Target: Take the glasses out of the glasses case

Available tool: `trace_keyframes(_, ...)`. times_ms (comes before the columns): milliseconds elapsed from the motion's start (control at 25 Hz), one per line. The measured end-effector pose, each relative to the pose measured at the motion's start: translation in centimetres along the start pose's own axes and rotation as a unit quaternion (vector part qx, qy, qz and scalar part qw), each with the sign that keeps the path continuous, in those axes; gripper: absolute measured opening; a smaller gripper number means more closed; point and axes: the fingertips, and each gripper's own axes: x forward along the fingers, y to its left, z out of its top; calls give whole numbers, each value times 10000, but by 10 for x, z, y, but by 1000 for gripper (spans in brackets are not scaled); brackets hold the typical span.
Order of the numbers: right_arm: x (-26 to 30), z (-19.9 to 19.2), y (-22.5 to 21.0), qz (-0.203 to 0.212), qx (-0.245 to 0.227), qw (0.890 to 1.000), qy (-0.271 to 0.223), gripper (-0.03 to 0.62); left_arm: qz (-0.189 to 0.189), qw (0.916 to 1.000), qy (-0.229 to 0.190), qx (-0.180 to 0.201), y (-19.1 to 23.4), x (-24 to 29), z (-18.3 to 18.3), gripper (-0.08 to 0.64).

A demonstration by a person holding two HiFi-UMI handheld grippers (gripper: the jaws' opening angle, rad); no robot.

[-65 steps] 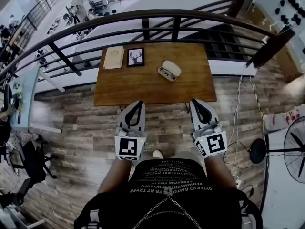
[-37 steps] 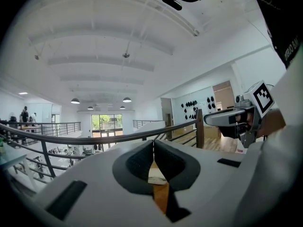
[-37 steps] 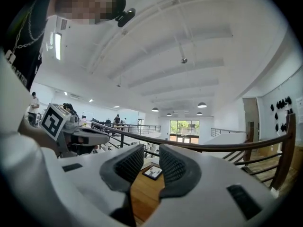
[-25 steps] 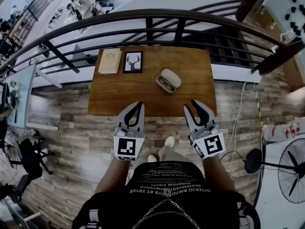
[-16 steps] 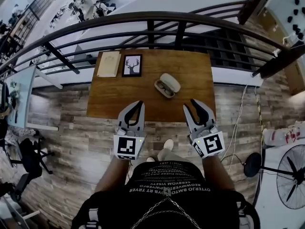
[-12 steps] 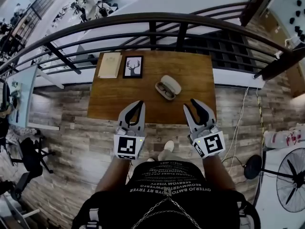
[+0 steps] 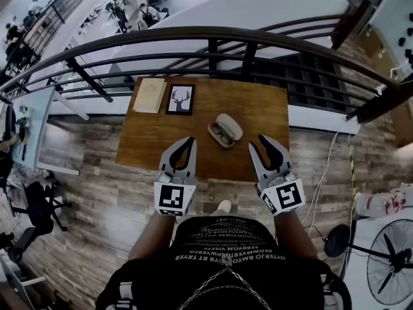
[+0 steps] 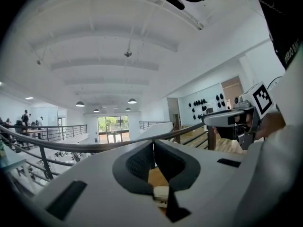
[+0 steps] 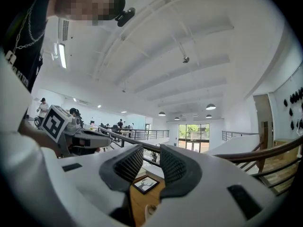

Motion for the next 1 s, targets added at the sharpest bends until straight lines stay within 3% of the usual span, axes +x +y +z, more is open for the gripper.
trace_keyframes(280,6,0,-25,55,23,9999,-127,98,187,9998,-40,-2,-3,13,5,29)
trace_keyframes(600,30,-5,-22,245,118,9996,-93,98,309,9994,133,49,15,12,-1,29)
trace_keyframes(1000,73,-3,-37,11,135,9998,-141,98,13,9999,86,144,46,55,5,28)
